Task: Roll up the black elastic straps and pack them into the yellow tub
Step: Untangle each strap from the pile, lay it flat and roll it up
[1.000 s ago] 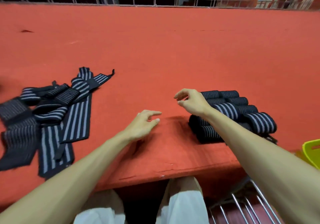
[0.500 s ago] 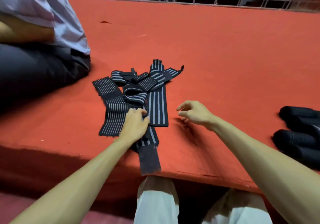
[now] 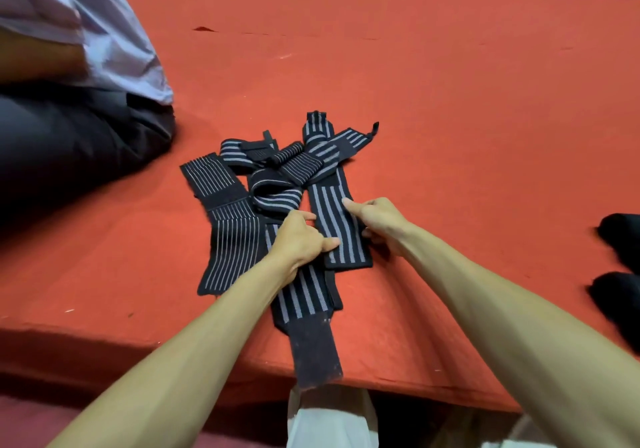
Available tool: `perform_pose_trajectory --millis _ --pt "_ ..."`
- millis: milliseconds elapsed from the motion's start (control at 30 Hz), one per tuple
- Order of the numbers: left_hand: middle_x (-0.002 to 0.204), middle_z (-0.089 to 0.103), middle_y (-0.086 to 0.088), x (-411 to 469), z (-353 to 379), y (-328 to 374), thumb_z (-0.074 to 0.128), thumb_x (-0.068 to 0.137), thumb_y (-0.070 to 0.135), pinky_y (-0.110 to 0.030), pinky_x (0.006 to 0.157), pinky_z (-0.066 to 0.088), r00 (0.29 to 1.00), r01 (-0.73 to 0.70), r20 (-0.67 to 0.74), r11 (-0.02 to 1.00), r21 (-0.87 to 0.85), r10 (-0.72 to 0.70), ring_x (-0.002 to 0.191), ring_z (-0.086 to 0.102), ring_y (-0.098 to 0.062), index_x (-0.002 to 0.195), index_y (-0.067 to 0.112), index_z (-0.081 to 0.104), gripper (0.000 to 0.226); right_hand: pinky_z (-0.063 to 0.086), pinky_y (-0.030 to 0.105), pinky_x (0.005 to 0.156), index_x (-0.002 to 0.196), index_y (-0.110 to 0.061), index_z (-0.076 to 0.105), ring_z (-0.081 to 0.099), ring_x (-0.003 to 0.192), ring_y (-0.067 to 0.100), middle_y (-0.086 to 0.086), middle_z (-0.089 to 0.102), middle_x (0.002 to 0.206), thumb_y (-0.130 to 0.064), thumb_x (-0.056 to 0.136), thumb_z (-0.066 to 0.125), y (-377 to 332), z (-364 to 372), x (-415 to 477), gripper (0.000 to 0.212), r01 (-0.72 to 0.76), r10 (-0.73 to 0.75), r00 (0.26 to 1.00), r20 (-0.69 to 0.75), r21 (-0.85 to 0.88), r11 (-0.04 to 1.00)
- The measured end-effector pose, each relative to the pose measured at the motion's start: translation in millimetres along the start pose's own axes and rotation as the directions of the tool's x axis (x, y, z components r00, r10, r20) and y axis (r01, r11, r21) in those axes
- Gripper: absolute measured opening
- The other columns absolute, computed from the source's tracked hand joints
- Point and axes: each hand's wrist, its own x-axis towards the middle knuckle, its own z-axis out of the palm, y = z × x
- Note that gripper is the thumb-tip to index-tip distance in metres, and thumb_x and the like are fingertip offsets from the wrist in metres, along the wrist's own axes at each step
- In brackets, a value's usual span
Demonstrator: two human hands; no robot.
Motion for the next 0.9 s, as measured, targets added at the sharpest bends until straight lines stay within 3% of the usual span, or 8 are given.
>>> perform_pose_trajectory --millis 133,233,433,533,700,800,833,900 --pt "0.075 0.062 0.002 -9 11 14 0.085 0.070 0.011 -0.026 0.070 0.044 0.989 -0.005 0.145 0.991 -0.137 0.025 0.065 0.056 -0.010 0.124 0.011 0.050 0.064 0.031 0.015 0.035 0.058 -0.017 0.043 0.045 0.033 0.005 -0.002 0.054 0.050 -0.031 0.089 0.069 5 -22 -2 0.043 0.040 -0.040 0.999 -0.012 0.026 0.999" --pt "0.053 0.055 0.008 -22 27 24 0.082 0.073 0.008 -0.024 0.058 0.042 0.971 -0.021 0.233 0.984 -0.178 0.063 0.049 0.050 -0.006 0.115 0.012 0.053 0.051 0.041 0.016 0.041 0.058 -0.015 0.044 0.055 0.044 0.009 0.003 0.061 0.060 -0.015 0.086 0.072 12 -47 -13 0.039 0.057 -0.057 0.998 0.004 0.066 0.996" --pt "0.097 0.067 -0.011 -40 66 44 0.070 0.088 0.021 -0.023 0.062 0.056 0.984 0.099 0.176 0.799 -0.593 0.009 0.074 0.069 -0.016 0.123 0.004 0.051 0.043 0.038 0.019 0.044 0.060 -0.015 0.045 0.050 0.044 0.009 -0.002 0.056 0.051 -0.008 0.086 0.070 30 -108 -46 0.036 0.064 -0.078 0.992 0.096 0.139 0.988" --pt "0.098 0.068 -0.013 -49 88 55 0.066 0.089 0.003 -0.022 0.063 0.057 0.990 0.110 0.142 0.672 -0.732 -0.007 0.076 0.070 -0.018 0.124 -0.004 0.050 0.040 0.040 0.023 0.050 0.067 -0.014 0.050 0.052 0.051 0.012 0.006 0.056 0.066 -0.011 0.086 0.070 35 -137 -71 0.028 0.051 -0.068 0.989 0.132 0.130 0.990" --pt "0.069 0.063 -0.008 -71 125 71 0.060 0.082 -0.016 -0.020 0.050 0.051 0.981 0.079 0.190 0.839 -0.538 0.030 0.045 0.052 -0.009 0.084 0.003 0.054 0.020 0.059 0.035 0.065 0.092 -0.007 0.064 0.067 0.064 0.020 0.010 0.069 0.076 -0.017 0.087 0.066 94 -156 -130 0.011 -0.137 0.011 0.970 0.244 0.506 0.852" --pt "0.069 0.060 -0.013 -69 132 71 0.061 0.084 -0.012 -0.020 0.046 0.049 0.962 0.072 0.269 0.909 -0.410 0.045 0.045 0.058 -0.015 0.085 0.000 0.056 0.013 0.050 0.054 0.096 0.096 -0.004 0.064 0.067 0.075 0.025 0.014 0.069 0.086 -0.016 0.091 0.061 97 -179 -124 0.014 -0.140 0.049 0.961 0.273 0.323 0.936" --pt "0.070 0.059 -0.014 -65 131 70 0.061 0.085 -0.011 -0.020 0.046 0.049 0.960 0.064 0.275 0.929 -0.364 0.041 0.044 0.060 -0.016 0.086 0.000 0.056 0.013 0.051 0.051 0.095 0.094 -0.004 0.064 0.066 0.075 0.025 0.014 0.068 0.087 -0.018 0.092 0.062 88 -188 -111 0.014 -0.109 0.063 0.954 0.295 0.141 0.984" --pt "0.069 0.061 -0.014 -57 125 65 0.061 0.086 -0.010 -0.020 0.041 0.048 0.959 0.032 0.281 0.970 -0.242 0.038 0.042 0.059 -0.016 0.085 0.001 0.053 0.013 0.053 0.035 0.068 0.082 -0.009 0.061 0.057 0.065 0.020 0.011 0.060 0.076 -0.026 0.091 0.066 73 -185 -89 0.019 -0.014 0.080 0.959 0.272 -0.238 0.971"
